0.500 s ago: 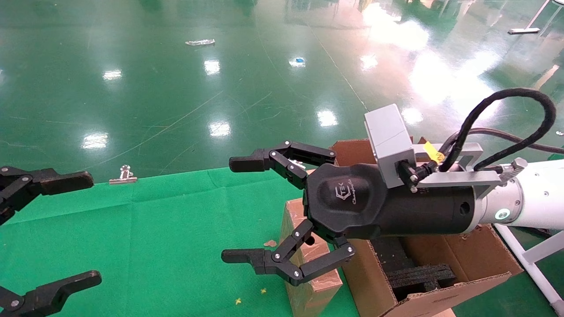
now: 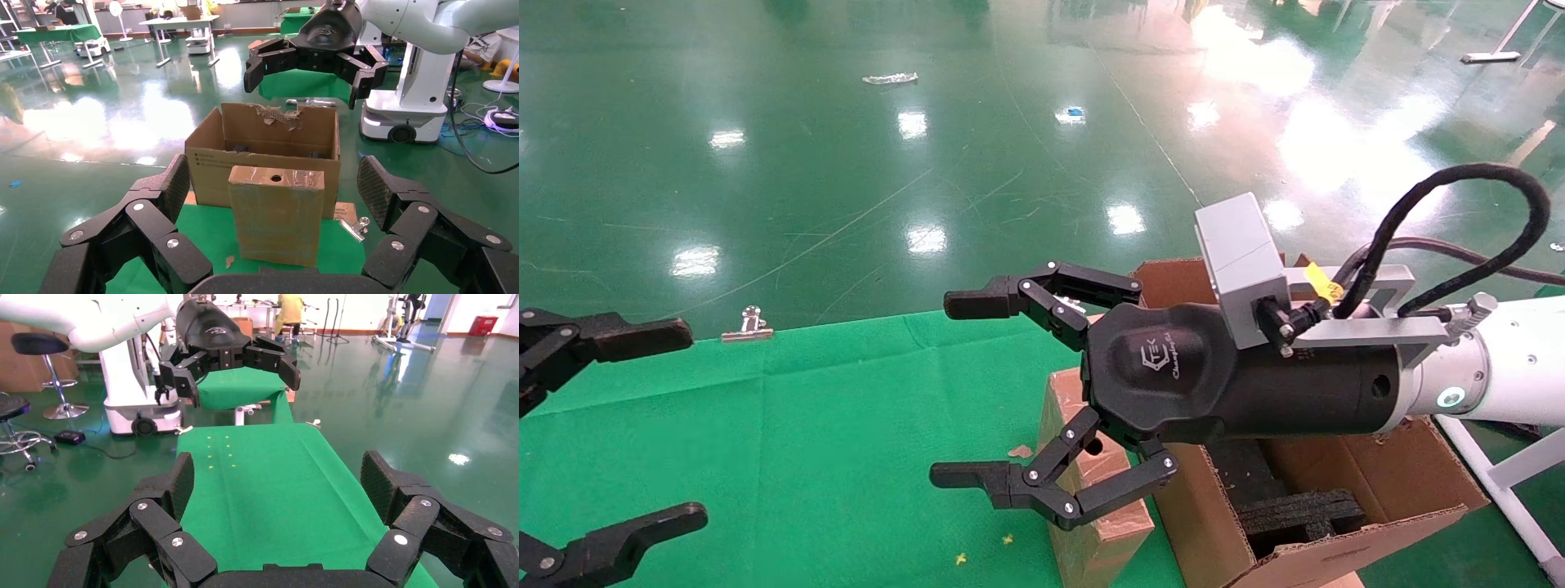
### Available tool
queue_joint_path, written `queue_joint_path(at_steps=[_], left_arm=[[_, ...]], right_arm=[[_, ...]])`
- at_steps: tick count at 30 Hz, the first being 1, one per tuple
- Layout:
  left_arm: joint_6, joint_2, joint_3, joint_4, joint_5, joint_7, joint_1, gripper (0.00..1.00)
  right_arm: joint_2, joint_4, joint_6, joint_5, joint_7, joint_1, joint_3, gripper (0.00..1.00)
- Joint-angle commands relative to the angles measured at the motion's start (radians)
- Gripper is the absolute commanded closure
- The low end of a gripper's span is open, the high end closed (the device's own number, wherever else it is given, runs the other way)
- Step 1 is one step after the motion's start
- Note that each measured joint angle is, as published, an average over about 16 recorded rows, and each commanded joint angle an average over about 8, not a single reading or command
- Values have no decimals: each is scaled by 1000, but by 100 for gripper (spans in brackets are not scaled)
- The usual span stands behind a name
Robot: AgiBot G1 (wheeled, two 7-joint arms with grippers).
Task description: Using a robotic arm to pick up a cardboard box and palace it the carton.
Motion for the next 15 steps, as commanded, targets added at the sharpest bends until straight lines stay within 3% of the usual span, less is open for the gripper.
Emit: queue_joint_path(at_steps=[1,7,15], left_arm=[[0,0,0,0,0,0,0,0],[0,0,1,1,0,0,0,0],[0,0,1,1,-1,1,-1,0]], right_arm=[[0,-2,-1,4,-2,-1,2,0],[-7,35,1,-77,39,24,-46,0],[-76,65,-40,-342,171,158,-220,0]])
